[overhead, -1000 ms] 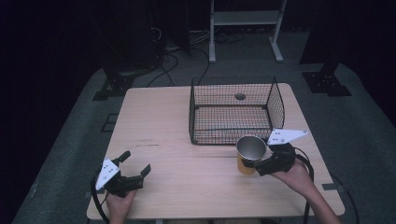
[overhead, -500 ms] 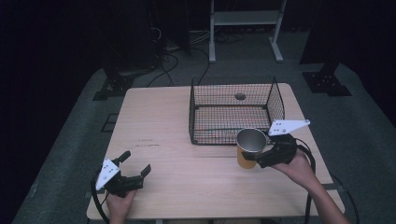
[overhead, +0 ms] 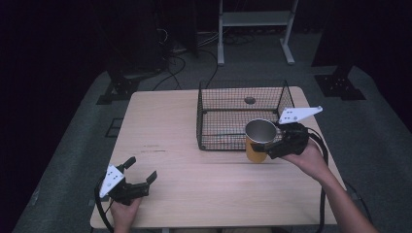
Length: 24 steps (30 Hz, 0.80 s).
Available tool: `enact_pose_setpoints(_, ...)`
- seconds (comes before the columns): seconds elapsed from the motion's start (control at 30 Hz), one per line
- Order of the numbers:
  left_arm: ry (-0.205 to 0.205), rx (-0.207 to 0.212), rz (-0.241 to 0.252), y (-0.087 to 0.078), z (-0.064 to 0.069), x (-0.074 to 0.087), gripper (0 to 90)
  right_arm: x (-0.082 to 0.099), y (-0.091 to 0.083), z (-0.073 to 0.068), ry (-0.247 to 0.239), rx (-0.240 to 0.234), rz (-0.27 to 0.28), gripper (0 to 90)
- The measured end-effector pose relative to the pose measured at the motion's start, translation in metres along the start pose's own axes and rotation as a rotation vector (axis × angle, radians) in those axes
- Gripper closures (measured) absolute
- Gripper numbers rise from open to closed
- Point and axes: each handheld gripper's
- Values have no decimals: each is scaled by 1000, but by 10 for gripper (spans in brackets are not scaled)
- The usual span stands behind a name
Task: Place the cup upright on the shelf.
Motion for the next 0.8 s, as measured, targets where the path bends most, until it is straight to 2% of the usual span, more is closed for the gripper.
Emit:
enact_pose_setpoints(0.23, -5, -1, 0, 0, -1, 0, 22, -13, 4, 15, 13, -27, -7, 127)
enact_pose_setpoints(0.5, -9, 1, 1, 0, -1, 0, 22, -23, 4, 32, 38, -34, -18, 127)
enact_pose_setpoints(0.8, -16, 1, 3, 0, -2, 0, 23, -36, 7, 46, 41, -41, -28, 127)
Point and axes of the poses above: each handheld gripper's, and its own axes: y roughly forward along the jaws, x roughly out of its underside, z roughly to its right, and after that the axes turned 13 degrees about -x, right-handed
